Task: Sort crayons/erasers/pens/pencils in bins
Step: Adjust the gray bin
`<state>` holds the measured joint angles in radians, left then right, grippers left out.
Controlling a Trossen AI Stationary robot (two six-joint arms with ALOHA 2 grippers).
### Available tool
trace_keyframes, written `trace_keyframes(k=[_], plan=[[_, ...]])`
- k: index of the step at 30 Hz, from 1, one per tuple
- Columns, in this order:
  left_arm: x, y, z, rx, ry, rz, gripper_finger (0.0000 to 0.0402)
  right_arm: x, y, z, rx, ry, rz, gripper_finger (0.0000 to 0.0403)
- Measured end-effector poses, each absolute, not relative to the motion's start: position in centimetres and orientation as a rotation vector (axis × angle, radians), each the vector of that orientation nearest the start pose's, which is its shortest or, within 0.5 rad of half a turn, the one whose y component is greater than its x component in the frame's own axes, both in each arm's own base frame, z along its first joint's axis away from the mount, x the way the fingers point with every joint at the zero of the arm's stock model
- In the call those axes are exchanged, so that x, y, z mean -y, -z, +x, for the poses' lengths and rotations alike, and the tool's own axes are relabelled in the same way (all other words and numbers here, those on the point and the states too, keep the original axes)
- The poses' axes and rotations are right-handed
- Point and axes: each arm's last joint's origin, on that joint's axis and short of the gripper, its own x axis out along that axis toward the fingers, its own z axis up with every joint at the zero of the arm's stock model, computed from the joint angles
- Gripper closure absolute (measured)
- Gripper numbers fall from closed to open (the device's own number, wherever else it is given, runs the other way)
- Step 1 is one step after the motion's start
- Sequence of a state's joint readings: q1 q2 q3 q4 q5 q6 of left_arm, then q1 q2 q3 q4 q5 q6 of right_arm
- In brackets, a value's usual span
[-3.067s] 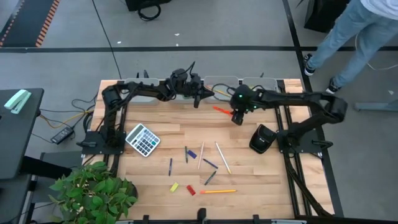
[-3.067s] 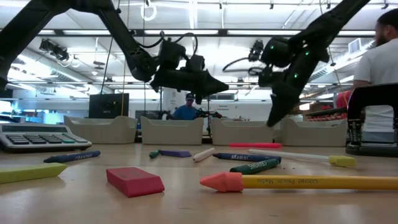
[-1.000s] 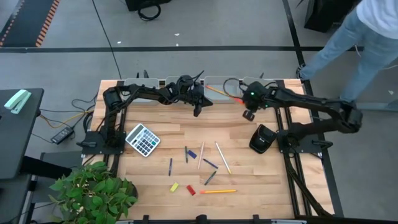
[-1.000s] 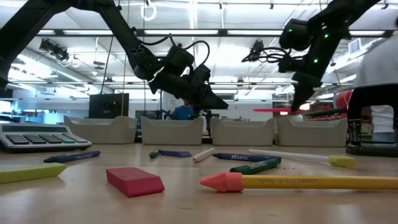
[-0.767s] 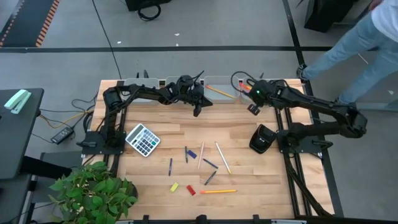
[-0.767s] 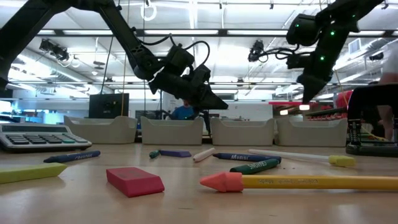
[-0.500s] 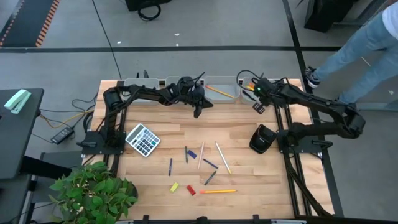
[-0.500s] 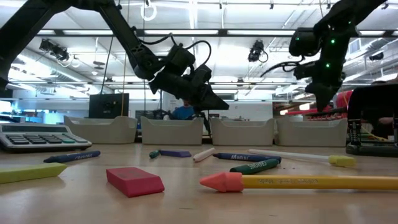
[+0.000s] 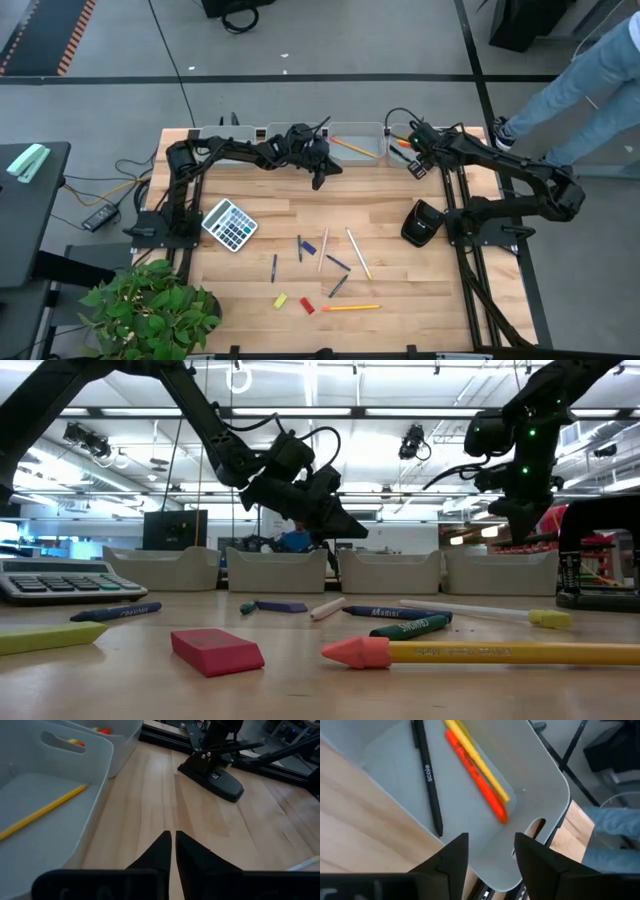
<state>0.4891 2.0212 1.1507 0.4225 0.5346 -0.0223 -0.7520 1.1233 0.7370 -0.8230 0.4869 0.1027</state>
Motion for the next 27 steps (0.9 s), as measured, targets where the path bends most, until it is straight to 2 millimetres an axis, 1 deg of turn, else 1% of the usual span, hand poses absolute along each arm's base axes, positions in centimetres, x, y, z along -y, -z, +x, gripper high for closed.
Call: trace_keyframes(k=[2, 4, 6, 9, 12, 15, 21, 24, 27], plan=[[-18.5, -15.2, 37.9, -0.398, 0.041, -0.245, 0.0367, 13.5, -21.7, 13.2, -1.182, 1.087, 0.315, 0.0229], [-18.5, -15.1, 37.9, -0.401, 0.041, -0.247, 0.0365, 13.0, -21.6, 13.9, -1.140, 0.992, 0.397, 0.0230], [-18.5, -15.1, 37.9, -0.401, 0.040, -0.247, 0.0365, 12.3, -21.4, 14.5, -1.119, 0.917, 0.438, 0.0233], [-18.5, -15.1, 37.9, -0.401, 0.041, -0.247, 0.0369, 11.3, -20.7, 14.9, -1.145, 0.874, 0.436, 0.0237], [-18.5, -15.1, 37.9, -0.401, 0.038, -0.264, 0.0373, 11.1, -20.0, 15.0, -1.159, 0.885, 0.459, 0.0241], [-18.5, -15.1, 37.9, -0.401, 0.038, -0.265, 0.0376, 11.7, -19.4, 15.0, -1.182, 0.922, 0.480, 0.0245], [-18.5, -15.1, 37.9, -0.401, 0.038, -0.265, 0.0374, 14.5, -17.5, 14.0, -1.252, 1.019, 0.569, 0.0247], [-18.5, -15.1, 37.9, -0.401, 0.037, -0.265, 0.0377, 15.7, -16.6, 13.7, -1.278, 1.031, 0.581, 0.0247], [-18.5, -15.1, 37.9, -0.401, 0.037, -0.266, 0.0381, 16.4, -16.1, 13.5, -1.294, 1.030, 0.586, 0.0247]])
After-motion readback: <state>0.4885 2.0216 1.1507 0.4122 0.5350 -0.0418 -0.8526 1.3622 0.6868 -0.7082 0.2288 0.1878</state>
